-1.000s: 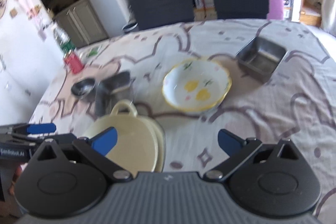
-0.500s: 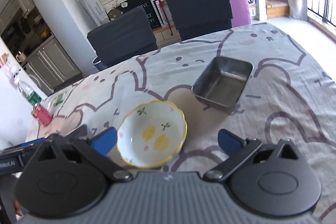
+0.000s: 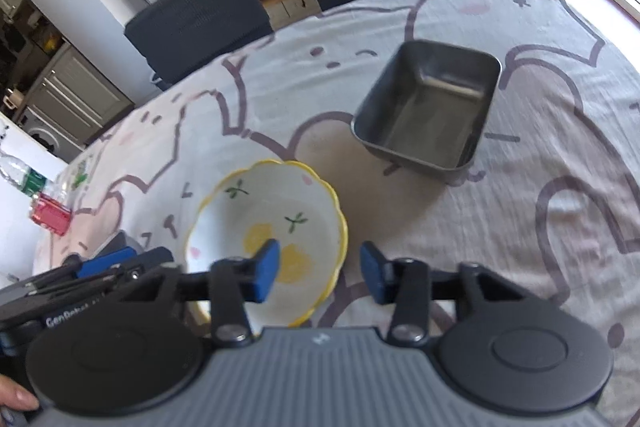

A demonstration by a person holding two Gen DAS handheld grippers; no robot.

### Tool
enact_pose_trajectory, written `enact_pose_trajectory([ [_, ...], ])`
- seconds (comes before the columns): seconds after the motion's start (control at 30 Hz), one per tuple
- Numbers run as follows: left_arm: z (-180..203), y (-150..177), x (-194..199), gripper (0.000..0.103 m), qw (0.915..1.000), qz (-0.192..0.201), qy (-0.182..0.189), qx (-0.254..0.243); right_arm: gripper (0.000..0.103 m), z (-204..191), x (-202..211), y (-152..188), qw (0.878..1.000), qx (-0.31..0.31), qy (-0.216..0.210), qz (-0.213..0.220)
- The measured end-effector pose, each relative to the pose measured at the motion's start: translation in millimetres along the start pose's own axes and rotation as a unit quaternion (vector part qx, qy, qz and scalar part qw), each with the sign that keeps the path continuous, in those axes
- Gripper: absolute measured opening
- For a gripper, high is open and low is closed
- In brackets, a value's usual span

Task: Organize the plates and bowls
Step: 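Move both grippers to the yellow-rimmed lemon-print bowl, then close the left gripper on the lemon bowl rim while the right gripper grips it too, then lift the lemon bowl with both grippers and carry it over the cream bowl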

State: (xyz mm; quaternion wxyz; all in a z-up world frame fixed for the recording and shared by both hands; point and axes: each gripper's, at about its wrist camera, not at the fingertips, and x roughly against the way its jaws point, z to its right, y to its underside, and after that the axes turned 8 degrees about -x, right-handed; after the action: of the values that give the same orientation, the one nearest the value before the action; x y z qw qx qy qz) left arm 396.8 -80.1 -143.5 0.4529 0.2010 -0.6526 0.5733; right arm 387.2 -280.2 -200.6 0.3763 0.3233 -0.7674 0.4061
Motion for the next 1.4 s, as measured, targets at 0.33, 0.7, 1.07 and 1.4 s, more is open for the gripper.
enact_pose_trajectory([
  [0.33,-10.1,-2.1,-24.6,0.026,0.9991,-0.034,0.013,0.022,0.019,3.5,-29.3,-10.0,0.999,0.007,0.042,-0.026],
  [0.7,2.9,-4.1,-44.7,0.009,0.9983,-0.057,0.015,0.002,0.013,-1.5,-45.2,-7.0,0.998,0.004,0.050,-0.046],
  [1.07,0.8,-2.8,-60.5,0.011,0.9971,-0.070,0.023,0.021,0.012,-1.0,-63.3,-5.7,0.997,-0.006,0.052,-0.060],
  [1.4,-1.6,-3.6,-66.0,0.011,0.9967,-0.069,0.025,0.034,0.011,3.1,-67.9,-9.7,0.997,-0.031,0.043,-0.053],
])
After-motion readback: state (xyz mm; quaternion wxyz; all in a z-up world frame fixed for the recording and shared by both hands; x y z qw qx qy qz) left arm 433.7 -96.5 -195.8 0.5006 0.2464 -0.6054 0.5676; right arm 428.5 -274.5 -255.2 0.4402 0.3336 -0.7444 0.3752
